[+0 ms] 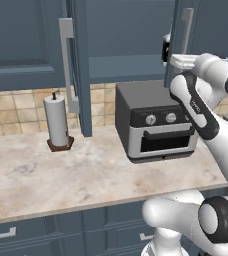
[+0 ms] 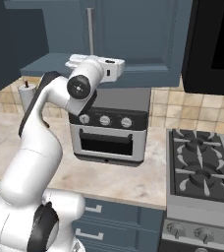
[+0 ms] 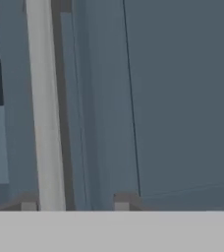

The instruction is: Open the cabinet directly in front. Then move the liquor and the cup to the dining counter with the jar on it.

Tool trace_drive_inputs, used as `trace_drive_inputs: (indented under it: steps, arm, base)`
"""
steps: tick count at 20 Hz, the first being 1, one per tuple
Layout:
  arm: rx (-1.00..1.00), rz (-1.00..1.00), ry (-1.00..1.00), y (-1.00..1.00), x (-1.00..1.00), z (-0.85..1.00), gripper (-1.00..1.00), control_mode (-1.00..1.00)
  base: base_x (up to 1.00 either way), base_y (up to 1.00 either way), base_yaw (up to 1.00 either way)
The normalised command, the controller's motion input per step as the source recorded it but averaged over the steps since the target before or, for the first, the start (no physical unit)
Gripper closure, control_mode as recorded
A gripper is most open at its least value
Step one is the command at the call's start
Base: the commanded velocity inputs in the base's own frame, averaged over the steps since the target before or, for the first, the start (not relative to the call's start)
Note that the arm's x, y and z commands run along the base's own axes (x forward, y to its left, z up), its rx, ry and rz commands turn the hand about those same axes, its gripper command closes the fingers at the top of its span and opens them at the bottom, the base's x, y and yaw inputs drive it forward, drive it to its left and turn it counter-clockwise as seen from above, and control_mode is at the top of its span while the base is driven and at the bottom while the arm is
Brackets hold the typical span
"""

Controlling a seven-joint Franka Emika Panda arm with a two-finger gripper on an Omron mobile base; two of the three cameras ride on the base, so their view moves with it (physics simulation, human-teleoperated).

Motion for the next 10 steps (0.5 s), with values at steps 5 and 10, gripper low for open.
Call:
trace_drive_inputs:
  steps: [5,10]
  arm:
    - [0.02,0.00,-0.03,-1.00,-1.00,0.20,1.00,-1.00]
    - [0.03,0.00,0.00,-1.00,-1.00,0.17,1.00,-1.00]
  base:
    - [0.00,0.00,0.00]
    - [0.00,0.00,0.00]
